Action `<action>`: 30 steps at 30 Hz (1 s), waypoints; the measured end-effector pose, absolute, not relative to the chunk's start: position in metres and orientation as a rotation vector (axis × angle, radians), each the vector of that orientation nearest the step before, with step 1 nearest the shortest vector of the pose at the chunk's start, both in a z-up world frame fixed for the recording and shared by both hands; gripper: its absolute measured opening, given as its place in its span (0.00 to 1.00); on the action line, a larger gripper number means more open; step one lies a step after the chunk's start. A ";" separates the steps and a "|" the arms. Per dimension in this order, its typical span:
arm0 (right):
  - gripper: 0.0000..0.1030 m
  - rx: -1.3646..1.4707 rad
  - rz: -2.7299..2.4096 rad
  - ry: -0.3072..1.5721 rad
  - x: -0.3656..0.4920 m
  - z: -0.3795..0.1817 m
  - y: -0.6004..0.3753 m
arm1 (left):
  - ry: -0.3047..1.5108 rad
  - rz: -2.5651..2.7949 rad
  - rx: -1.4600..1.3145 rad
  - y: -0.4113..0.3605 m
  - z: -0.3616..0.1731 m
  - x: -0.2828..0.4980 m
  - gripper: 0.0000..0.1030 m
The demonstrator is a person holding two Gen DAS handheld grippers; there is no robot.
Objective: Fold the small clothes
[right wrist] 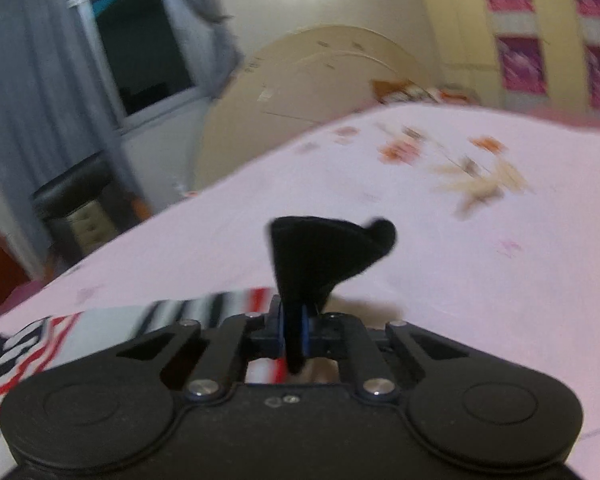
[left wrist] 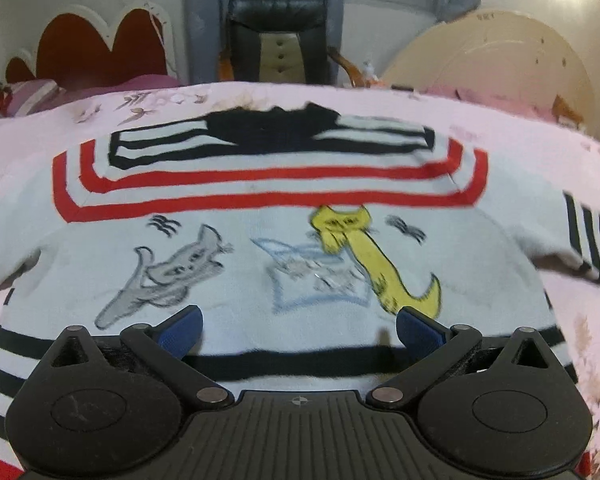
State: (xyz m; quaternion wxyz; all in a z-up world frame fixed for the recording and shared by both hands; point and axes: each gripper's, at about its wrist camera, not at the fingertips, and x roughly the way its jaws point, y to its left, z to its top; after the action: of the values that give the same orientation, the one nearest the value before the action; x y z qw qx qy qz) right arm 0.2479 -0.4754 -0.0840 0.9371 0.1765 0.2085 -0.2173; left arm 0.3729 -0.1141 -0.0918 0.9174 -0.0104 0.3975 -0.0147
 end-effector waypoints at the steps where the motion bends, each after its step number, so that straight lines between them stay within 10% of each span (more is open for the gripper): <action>1: 0.09 0.340 -0.422 0.423 0.250 -0.080 -0.466 | 0.813 -0.030 -0.030 -0.109 -0.091 0.374 1.00; 24: 0.10 0.200 0.095 0.615 0.339 -0.112 -0.173 | 0.744 -0.065 -0.239 0.049 -0.077 0.404 1.00; 28: 0.28 0.133 0.136 0.618 0.333 -0.119 -0.155 | 0.777 -0.143 -0.297 0.045 -0.079 0.415 0.99; 30: 0.44 0.047 0.177 0.622 0.330 -0.113 -0.147 | 0.787 -0.191 -0.328 0.038 -0.079 0.419 0.81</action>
State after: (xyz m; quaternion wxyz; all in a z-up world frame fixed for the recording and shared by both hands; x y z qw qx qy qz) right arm 0.3305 -0.1474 -0.1131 0.9479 0.0230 0.3055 0.0871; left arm 0.4194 0.0376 -0.0794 0.9060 -0.1586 0.3813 -0.0926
